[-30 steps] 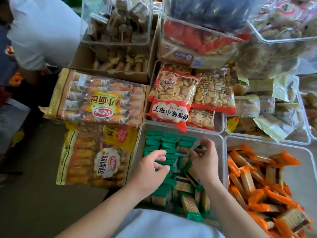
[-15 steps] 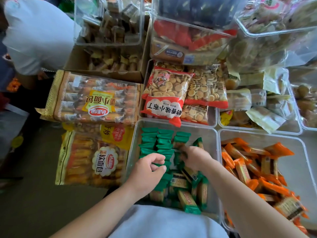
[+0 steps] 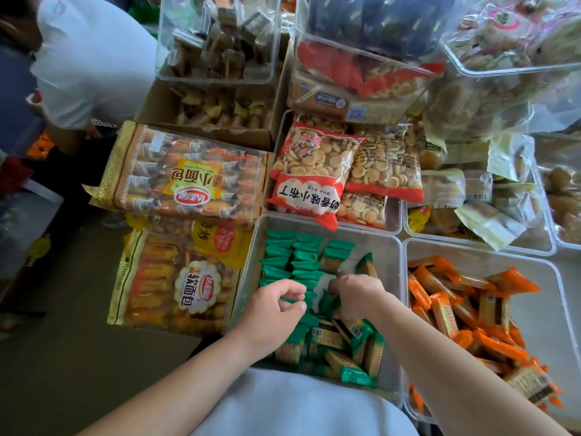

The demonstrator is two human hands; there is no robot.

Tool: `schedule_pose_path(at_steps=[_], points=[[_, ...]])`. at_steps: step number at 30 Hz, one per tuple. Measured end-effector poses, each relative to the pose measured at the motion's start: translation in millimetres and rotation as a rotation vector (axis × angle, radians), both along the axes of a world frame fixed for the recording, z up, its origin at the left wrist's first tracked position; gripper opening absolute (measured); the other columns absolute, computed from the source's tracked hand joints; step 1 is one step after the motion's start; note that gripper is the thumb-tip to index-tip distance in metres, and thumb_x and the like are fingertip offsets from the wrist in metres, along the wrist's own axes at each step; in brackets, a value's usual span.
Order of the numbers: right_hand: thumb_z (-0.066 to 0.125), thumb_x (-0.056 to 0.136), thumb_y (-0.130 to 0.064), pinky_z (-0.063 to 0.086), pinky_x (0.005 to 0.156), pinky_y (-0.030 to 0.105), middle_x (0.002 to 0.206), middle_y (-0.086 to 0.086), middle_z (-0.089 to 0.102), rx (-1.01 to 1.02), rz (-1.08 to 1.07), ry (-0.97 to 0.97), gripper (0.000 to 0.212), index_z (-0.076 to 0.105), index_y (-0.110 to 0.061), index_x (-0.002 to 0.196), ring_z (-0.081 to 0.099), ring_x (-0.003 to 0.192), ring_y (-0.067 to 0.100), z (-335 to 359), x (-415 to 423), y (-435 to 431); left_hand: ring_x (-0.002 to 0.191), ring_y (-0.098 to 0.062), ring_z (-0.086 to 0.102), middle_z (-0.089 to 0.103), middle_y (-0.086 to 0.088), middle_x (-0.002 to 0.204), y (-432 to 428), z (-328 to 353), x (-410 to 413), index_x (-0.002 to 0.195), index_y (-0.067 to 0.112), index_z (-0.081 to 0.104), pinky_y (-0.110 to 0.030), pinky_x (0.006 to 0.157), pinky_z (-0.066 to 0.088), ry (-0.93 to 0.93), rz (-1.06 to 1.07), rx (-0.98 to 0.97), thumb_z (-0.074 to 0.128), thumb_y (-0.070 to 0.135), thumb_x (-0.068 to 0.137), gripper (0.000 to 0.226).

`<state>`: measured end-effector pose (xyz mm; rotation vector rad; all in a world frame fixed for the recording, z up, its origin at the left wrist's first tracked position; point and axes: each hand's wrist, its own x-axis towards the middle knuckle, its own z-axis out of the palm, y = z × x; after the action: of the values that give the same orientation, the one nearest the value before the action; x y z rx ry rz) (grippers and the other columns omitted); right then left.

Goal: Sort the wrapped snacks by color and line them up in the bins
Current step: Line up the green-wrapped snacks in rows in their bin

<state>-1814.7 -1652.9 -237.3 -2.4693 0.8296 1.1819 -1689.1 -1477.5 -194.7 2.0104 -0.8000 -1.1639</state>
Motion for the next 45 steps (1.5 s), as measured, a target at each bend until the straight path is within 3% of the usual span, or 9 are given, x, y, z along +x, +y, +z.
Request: schedule_pose_path(at_steps=[4, 8, 13, 16, 21, 30, 35, 39, 45], points=[[0.07, 0.089, -0.035, 0.052, 0.07, 0.032, 0.118, -0.003, 0.068, -0.025, -0.028, -0.055, 0.046, 0.055, -0.03, 0.133, 0.066, 0.1, 0.024, 6, -9, 4, 0.097, 0.007, 0.064, 0.07, 0.02, 0.11, 1, 1, -3, 0.121, 0.036, 0.069, -0.02, 0.092, 0.057, -0.001, -0.006, -0.016, 0.068, 0.026, 0.099, 0.024], [0.075, 0.086, -0.036, 0.05, 0.071, 0.03, 0.123, -0.003, 0.068, -0.09, -0.077, -0.148, 0.064, 0.048, -0.035, 0.144, 0.067, 0.106, 0.023, 8, -28, 14, 0.098, 0.009, 0.063, 0.07, 0.021, 0.111, 3, 0, -4, 0.123, 0.035, 0.069, -0.019, 0.092, 0.057, -0.004, -0.011, -0.023, 0.067, 0.027, 0.099, 0.025], [0.057, 0.098, -0.022, 0.053, 0.082, 0.035, 0.125, -0.001, 0.06, -0.193, -0.048, -0.186, 0.029, 0.066, -0.025, 0.126, 0.059, 0.116, 0.024, -1, -50, 43, 0.099, 0.01, 0.064, 0.071, 0.019, 0.111, 6, -2, -6, 0.122, 0.033, 0.07, -0.018, 0.093, 0.056, 0.002, -0.007, -0.038, 0.068, 0.026, 0.098, 0.025], [0.062, 0.094, -0.033, 0.048, 0.088, 0.033, 0.119, -0.007, 0.066, -0.195, -0.112, -0.245, 0.024, 0.067, -0.031, 0.117, 0.062, 0.117, 0.021, -5, -58, 50, 0.098, 0.008, 0.065, 0.071, 0.019, 0.11, 8, -4, -8, 0.122, 0.031, 0.071, -0.019, 0.093, 0.056, 0.006, -0.012, -0.041, 0.068, 0.025, 0.098, 0.025], [0.059, 0.085, -0.074, 0.044, 0.103, 0.04, 0.135, -0.003, 0.059, -0.139, -0.167, -0.238, 0.073, 0.05, -0.03, 0.143, 0.055, 0.129, 0.024, -7, -56, 54, 0.096, 0.005, 0.067, 0.072, 0.017, 0.108, 12, -6, -11, 0.117, 0.031, 0.072, -0.02, 0.092, 0.057, 0.013, -0.009, -0.036, 0.069, 0.024, 0.097, 0.021], [0.051, 0.101, -0.049, 0.054, 0.087, 0.034, 0.121, 0.001, 0.072, -0.138, -0.245, -0.296, 0.044, 0.058, -0.028, 0.14, 0.069, 0.108, 0.027, 9, -51, 58, 0.094, 0.004, 0.067, 0.073, 0.013, 0.107, 28, -9, -15, 0.119, 0.025, 0.073, -0.017, 0.091, 0.056, 0.033, 0.008, -0.037, 0.071, 0.021, 0.096, 0.023], [0.048, 0.107, -0.029, 0.059, 0.078, 0.039, 0.122, 0.006, 0.072, -0.03, -0.675, -0.57, 0.044, 0.051, -0.025, 0.15, 0.072, 0.095, 0.027, 32, -63, 66, 0.095, 0.008, 0.066, 0.072, 0.02, 0.107, 32, -3, -17, 0.12, 0.029, 0.073, -0.024, 0.095, 0.057, 0.009, -0.026, -0.032, 0.07, 0.025, 0.096, 0.025], [0.047, 0.11, -0.02, 0.063, 0.073, 0.038, 0.104, 0.004, 0.078, 0.338, -1.247, -0.925, 0.028, 0.065, -0.021, 0.13, 0.074, 0.087, 0.017, 70, -71, 78, 0.116, 0.01, 0.057, 0.061, 0.024, 0.127, 27, 9, -21, 0.137, 0.036, 0.06, -0.015, 0.098, 0.05, -0.044, -0.114, -0.101, 0.068, 0.03, 0.098, 0.04], [0.053, 0.107, -0.024, 0.062, 0.076, 0.039, 0.107, 0.013, 0.077, 0.667, -1.504, -1.07, 0.024, 0.067, -0.013, 0.123, 0.076, 0.095, 0.026, 94, -89, 101, 0.106, 0.003, 0.067, 0.074, 0.018, 0.11, 9, 19, -40, 0.124, 0.03, 0.07, -0.018, 0.095, 0.054, 0.133, -0.167, -0.206, 0.076, 0.018, 0.094, 0.034]])
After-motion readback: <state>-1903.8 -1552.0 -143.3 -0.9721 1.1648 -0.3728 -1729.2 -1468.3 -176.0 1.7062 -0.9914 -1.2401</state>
